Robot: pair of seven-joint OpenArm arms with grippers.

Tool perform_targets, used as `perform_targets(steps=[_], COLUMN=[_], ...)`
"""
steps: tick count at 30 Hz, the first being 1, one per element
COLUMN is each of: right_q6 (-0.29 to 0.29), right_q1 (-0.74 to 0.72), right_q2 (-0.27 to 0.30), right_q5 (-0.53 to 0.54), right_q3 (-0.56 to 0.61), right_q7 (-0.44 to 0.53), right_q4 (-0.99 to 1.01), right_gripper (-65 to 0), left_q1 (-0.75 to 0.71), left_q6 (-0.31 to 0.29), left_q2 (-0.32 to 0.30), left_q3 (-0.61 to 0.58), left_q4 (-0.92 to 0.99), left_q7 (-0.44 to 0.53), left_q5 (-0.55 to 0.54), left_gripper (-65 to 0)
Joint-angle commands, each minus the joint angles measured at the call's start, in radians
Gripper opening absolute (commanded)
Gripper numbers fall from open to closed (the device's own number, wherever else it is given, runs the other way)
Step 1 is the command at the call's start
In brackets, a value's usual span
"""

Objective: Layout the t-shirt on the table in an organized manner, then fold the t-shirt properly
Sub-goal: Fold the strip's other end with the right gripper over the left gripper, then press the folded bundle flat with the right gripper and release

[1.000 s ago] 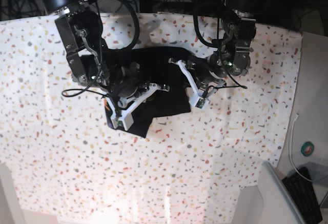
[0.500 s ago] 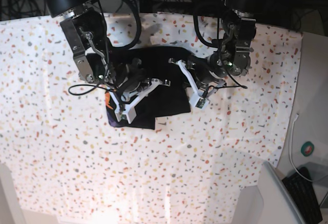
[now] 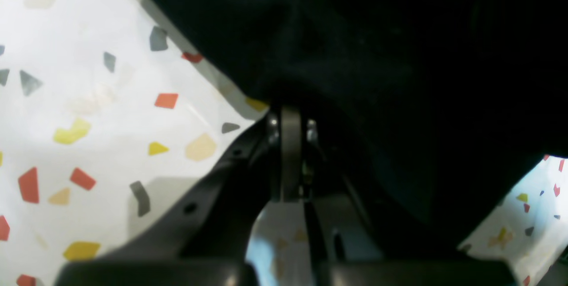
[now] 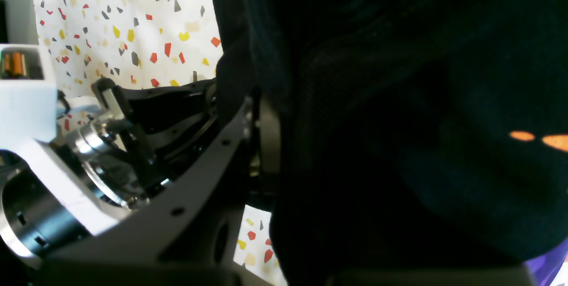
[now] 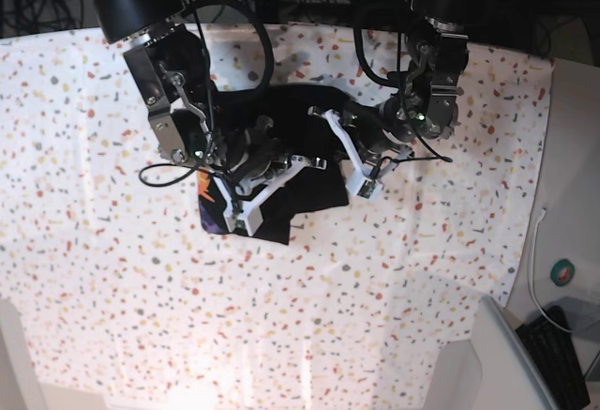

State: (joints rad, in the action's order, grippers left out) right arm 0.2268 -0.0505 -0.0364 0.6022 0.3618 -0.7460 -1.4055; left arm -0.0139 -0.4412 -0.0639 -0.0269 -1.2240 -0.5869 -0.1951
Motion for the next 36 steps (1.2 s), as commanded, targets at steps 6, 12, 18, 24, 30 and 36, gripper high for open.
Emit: perform_targets(steps=[6, 12, 18, 24, 30, 36], right_q6=[-0.008, -0.014, -0.016, -0.01, -0.01, -0.007], right_q1=[-0.018, -0.005, -0.005, -0.05, -0.094, -0.094], right_q2=[-0.009, -0.009, -0.012, -0.009, -0.01, 0.043], right_q5=[0.011, 0.012, 0.011, 0.011, 0.014, 0.011], right_q3=[0.0, 0.0, 0.003, 0.168, 0.306, 0.346], right_q7=[0.013, 0.013, 0.012, 0.012, 0.004, -0.03], right_q4=[-0.016, -0.016, -0.019, -0.022, -0.027, -0.211], right_gripper=[-65.0, -32.1, -33.0, -33.0, -33.0, -33.2], left_q1=[-0.018, -0.148, -0.326, -0.398, -0.395, -0.392], left_q6=[0.0, -0.006, -0.008, -0.008, -0.008, -0.008], left_q2=[-0.017, -0.052, -0.161, -0.244, -0.242, -0.241], left_q3=[0.028, 0.226, 0.474, 0.646, 0.704, 0.707], left_q4=[-0.076, -0.276, -0.422, -0.38, -0.374, -0.373], left_q7=[-0.002, -0.075, -0.114, -0.114, -0.114, -0.114], left_q5=[-0.011, -0.011, -0.166, -0.264, -0.264, -0.264], left_gripper=[-65.0, -65.0, -65.0, -65.0, -65.0, -65.0])
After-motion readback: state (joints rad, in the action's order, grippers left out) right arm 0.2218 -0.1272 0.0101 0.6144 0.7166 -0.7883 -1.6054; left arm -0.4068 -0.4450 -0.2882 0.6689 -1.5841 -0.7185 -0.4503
